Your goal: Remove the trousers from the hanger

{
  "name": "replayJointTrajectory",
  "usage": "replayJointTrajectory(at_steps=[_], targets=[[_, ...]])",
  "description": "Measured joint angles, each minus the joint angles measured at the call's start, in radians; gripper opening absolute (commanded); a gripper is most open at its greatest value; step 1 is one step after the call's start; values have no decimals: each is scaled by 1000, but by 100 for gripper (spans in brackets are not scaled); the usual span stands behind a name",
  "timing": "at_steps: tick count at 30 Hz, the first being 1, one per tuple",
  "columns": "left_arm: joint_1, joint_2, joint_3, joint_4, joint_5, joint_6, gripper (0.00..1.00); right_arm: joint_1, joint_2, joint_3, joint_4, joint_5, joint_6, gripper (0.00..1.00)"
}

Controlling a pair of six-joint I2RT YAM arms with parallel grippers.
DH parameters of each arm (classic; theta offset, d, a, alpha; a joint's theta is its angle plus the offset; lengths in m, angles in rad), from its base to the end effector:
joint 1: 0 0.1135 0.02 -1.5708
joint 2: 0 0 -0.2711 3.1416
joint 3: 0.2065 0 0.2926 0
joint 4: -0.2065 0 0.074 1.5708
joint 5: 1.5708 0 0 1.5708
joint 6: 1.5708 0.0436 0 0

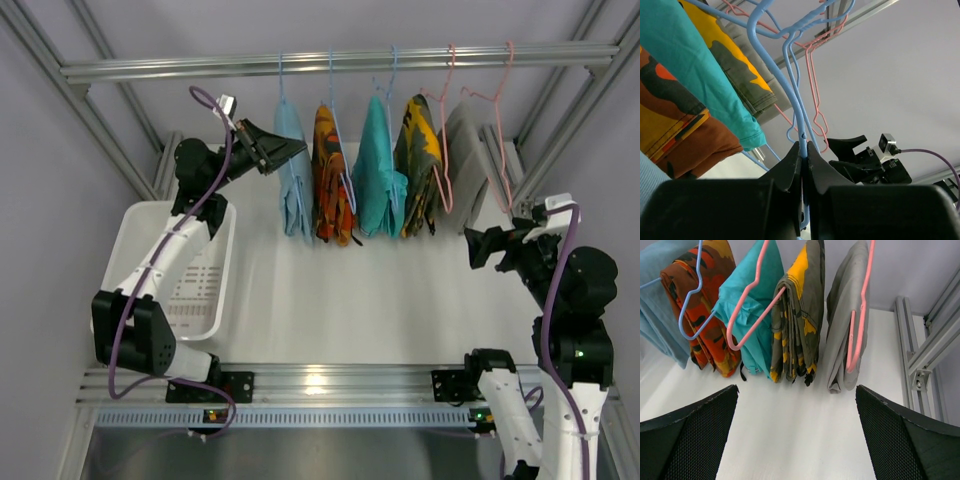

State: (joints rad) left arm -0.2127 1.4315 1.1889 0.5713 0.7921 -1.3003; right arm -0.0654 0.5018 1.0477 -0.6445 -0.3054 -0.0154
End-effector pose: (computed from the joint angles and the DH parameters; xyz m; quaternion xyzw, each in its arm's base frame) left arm 0.3588 -0.1092 0.4052 -0.0093 0.6217 -0.6783 0.3916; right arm 0.1116 0.0058 0.4325 -0.0838 0.7348 0.0858 0.6676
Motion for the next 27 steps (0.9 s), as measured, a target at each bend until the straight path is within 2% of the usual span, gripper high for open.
replayJointTrajectory(at_steps=[14, 22, 27], targets=[[-4, -11, 137, -175, 4, 72, 0, 0, 2, 2, 2, -51, 6, 99], [-3, -62, 144, -216, 5, 185, 0, 0, 33, 29, 12, -101, 53, 99], [-5, -81, 144, -214, 10, 204, 0, 0, 38, 35, 22, -153, 97, 99]])
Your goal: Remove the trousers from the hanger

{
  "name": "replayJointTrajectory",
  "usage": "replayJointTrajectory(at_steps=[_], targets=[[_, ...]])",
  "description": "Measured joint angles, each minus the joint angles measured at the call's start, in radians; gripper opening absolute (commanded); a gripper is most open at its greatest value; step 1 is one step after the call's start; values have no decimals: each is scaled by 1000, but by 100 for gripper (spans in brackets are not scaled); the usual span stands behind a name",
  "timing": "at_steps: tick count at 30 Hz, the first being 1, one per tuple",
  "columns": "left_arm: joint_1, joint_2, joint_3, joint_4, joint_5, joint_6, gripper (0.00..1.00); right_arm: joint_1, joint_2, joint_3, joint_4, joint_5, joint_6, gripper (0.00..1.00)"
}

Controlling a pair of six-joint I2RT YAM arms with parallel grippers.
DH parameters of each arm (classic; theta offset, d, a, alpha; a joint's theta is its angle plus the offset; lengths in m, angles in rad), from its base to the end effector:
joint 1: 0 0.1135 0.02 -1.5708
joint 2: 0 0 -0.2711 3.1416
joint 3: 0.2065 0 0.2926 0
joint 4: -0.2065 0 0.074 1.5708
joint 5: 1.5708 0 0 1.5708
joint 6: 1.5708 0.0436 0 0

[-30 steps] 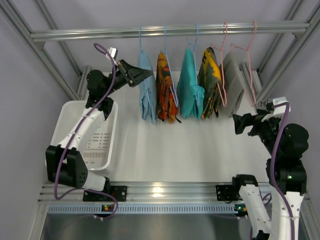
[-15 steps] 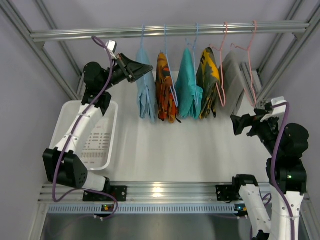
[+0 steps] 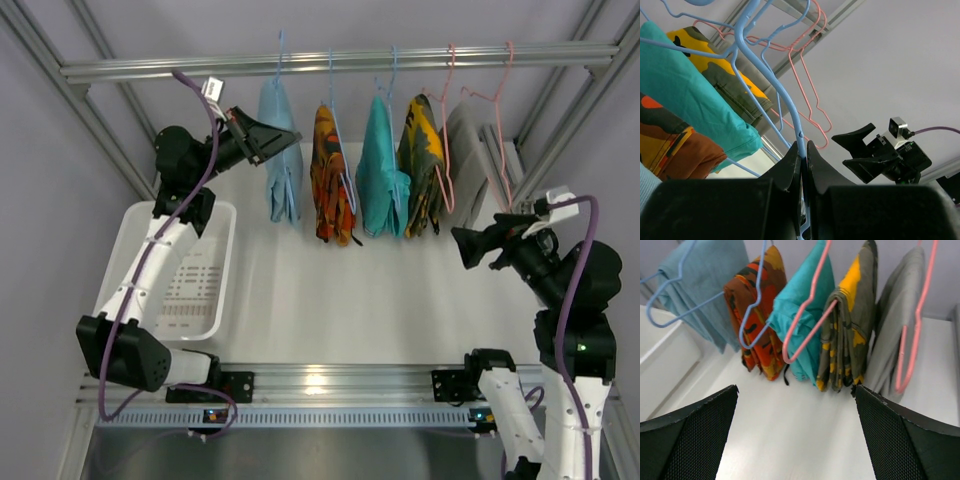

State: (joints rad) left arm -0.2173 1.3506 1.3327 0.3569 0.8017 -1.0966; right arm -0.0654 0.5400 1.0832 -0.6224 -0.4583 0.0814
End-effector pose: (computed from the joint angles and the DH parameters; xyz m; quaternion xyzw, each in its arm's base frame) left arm 0.3317 -0.1053 0.4676 0.0618 0.6169 -0.6375 0.4575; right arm 0.1154 0.0118 0.4433 -0.1013 0.7247 0.1721 0.6595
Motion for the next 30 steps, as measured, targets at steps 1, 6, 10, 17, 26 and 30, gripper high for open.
replayJointTrajectory(at_steps=[1, 6, 10, 17, 26, 30], targets=[[-1, -2, 0, 0, 3, 5, 0, 0, 0, 0, 6, -21, 20, 100], [-20, -41, -14, -55, 2, 68, 0, 0, 5, 7, 99, -130, 177, 98], [-40, -141, -81, -106, -4, 109, 0, 0, 31, 38, 233, -215, 378, 92], [-159, -304, -136, -272, -35, 183, 0, 0, 135, 189, 383, -307, 608, 88], [-204, -396, -138, -420, -115, 208, 0, 114, 280, 274, 481, -324, 725, 86], [-204, -412, -138, -459, -146, 212, 0, 239, 373, 304, 487, -291, 718, 85]])
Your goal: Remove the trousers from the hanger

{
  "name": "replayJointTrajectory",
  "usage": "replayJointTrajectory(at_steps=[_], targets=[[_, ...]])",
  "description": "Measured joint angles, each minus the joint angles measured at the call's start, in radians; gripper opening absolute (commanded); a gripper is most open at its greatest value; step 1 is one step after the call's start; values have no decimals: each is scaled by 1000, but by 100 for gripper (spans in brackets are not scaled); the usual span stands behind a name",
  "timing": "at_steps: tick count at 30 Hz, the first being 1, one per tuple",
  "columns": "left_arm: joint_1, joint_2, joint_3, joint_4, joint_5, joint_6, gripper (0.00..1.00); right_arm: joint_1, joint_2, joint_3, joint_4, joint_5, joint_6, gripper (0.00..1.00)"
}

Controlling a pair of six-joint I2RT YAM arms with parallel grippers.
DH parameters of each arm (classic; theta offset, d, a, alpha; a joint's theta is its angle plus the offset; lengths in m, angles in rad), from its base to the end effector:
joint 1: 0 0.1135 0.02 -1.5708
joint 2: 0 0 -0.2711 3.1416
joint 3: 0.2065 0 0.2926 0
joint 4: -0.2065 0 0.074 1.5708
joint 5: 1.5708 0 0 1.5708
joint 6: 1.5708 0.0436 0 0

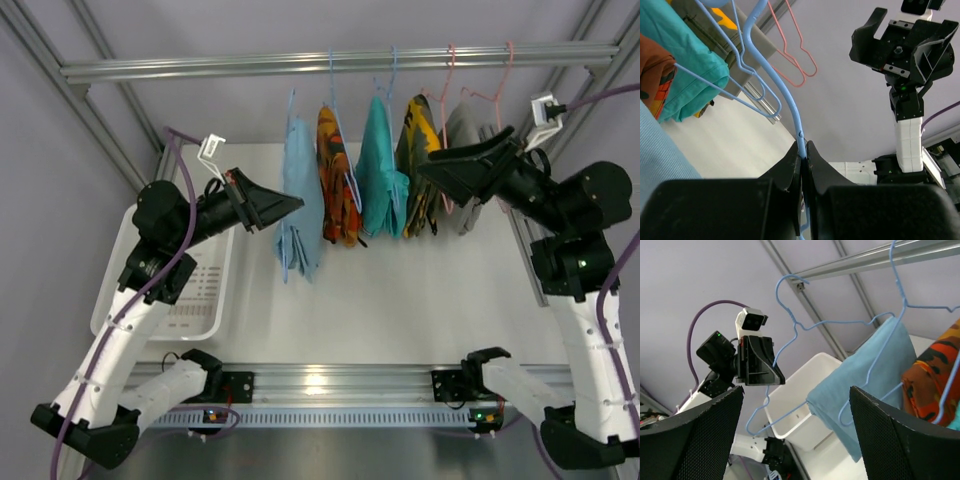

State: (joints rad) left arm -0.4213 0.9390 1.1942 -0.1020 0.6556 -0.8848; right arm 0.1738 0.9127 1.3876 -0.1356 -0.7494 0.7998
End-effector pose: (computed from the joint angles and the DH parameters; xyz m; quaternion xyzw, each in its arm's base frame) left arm 0.1982 -0.1180 0.4792 0.0963 0.6559 -0.6032 0.4435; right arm 0.1735 0.0606 0.5475 -0.1188 0.6034 0.5422 0.5726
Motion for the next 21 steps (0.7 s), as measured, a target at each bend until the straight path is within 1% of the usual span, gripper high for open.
replayJointTrajectory(at_steps=[5, 8, 10, 16, 21], targets=[[8, -17, -6, -42, -30, 2, 0, 168, 146, 95, 0, 52, -50, 85], [20, -26, -14, -45, -47, 2, 0, 283, 230, 149, -6, 80, -85, 84], [27, -31, -21, -45, -53, 2, 0, 338, 274, 174, -6, 89, -97, 83], [35, -34, -27, -45, -73, 21, 0, 457, 374, 198, 2, 113, -81, 81], [35, -41, -27, -45, -69, 36, 0, 516, 472, 237, 28, 137, -16, 76]])
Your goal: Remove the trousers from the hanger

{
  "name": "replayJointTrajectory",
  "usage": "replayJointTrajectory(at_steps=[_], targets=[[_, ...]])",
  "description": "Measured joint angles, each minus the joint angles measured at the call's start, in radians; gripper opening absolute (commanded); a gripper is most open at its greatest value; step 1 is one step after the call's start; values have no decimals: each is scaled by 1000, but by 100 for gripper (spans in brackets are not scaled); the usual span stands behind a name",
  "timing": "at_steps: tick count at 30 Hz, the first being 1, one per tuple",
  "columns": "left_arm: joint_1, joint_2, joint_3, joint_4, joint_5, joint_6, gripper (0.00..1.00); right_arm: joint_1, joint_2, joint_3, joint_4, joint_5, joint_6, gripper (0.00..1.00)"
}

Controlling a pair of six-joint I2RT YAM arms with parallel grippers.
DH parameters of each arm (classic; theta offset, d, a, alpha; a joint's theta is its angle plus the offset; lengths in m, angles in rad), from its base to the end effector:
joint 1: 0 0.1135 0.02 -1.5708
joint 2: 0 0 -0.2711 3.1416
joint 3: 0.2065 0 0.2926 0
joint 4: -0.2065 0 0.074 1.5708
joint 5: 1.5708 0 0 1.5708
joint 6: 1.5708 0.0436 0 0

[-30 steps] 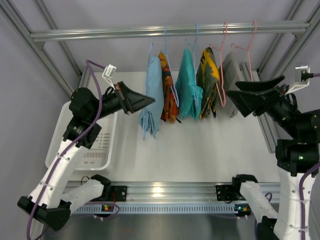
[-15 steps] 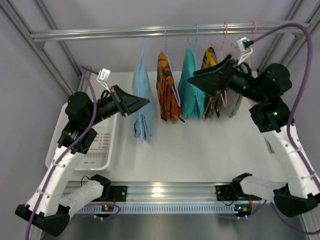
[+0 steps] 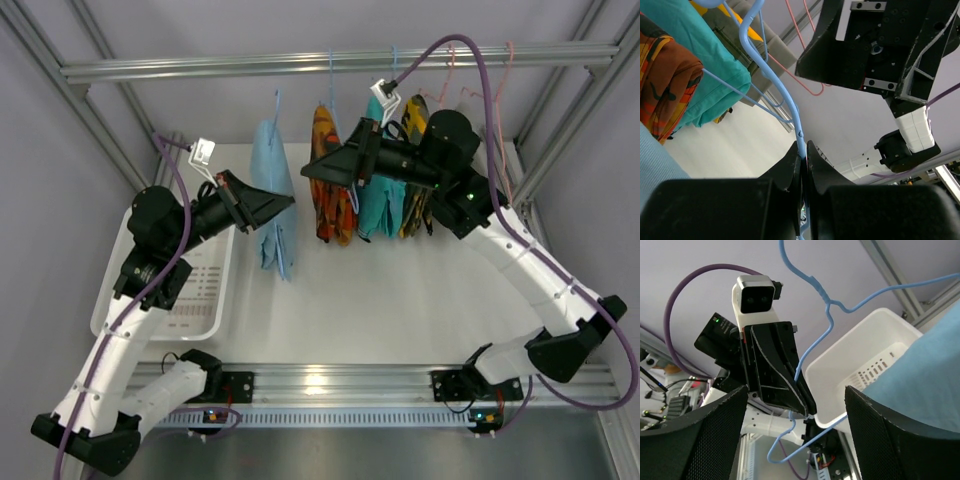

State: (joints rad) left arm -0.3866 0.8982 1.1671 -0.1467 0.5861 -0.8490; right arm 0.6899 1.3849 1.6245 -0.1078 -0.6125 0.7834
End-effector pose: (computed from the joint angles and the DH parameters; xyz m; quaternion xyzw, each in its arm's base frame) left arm 0.1954 -0.1056 0.4729 0.0652 0.6671 -0.5714 0.4736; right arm 0.2483 0.2374 0.5206 -0.1971 0.6383 0.6290 0.3977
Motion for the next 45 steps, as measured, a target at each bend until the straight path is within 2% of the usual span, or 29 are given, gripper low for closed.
replayJointTrajectory(at_steps=[7, 16, 22, 25, 26, 28, 30, 32, 33, 34, 36, 37, 40, 45], targets=[[0, -11, 0, 1, 15, 18, 0, 100, 117, 80, 16, 10, 73, 73], [0, -41, 0, 2, 32, 53, 0, 145, 223, 161, 49, 17, 142, 65], [-1, -43, 0, 0, 26, 90, 0, 171, 291, 238, 73, 18, 181, 45], [-1, -45, 0, 0, 19, 109, 0, 177, 312, 256, 77, 25, 196, 28], [-1, -47, 0, 0, 14, 118, 0, 177, 318, 256, 77, 28, 201, 16], [-2, -47, 0, -9, 1, 135, 0, 179, 326, 257, 78, 28, 228, 0], [-2, -44, -1, -24, -7, 166, 1, 181, 328, 263, 69, 33, 254, 0], [-3, -43, -1, -26, -14, 199, 14, 181, 328, 263, 68, 36, 270, 0], [-4, -43, -1, -27, -22, 224, 26, 181, 328, 264, 69, 37, 270, 0], [-5, -45, -1, -25, -31, 252, 54, 181, 328, 265, 66, 36, 269, 0], [-7, -63, -1, -21, -59, 311, 70, 181, 328, 265, 53, 35, 267, 0], [-7, -81, -3, -25, -80, 341, 83, 181, 328, 265, 48, 36, 266, 0], [-7, -170, -23, -38, -158, 439, 97, 181, 328, 266, 27, 33, 269, 0], [-7, -365, -94, -85, -288, 624, 99, 181, 328, 274, -31, 26, 277, 0]])
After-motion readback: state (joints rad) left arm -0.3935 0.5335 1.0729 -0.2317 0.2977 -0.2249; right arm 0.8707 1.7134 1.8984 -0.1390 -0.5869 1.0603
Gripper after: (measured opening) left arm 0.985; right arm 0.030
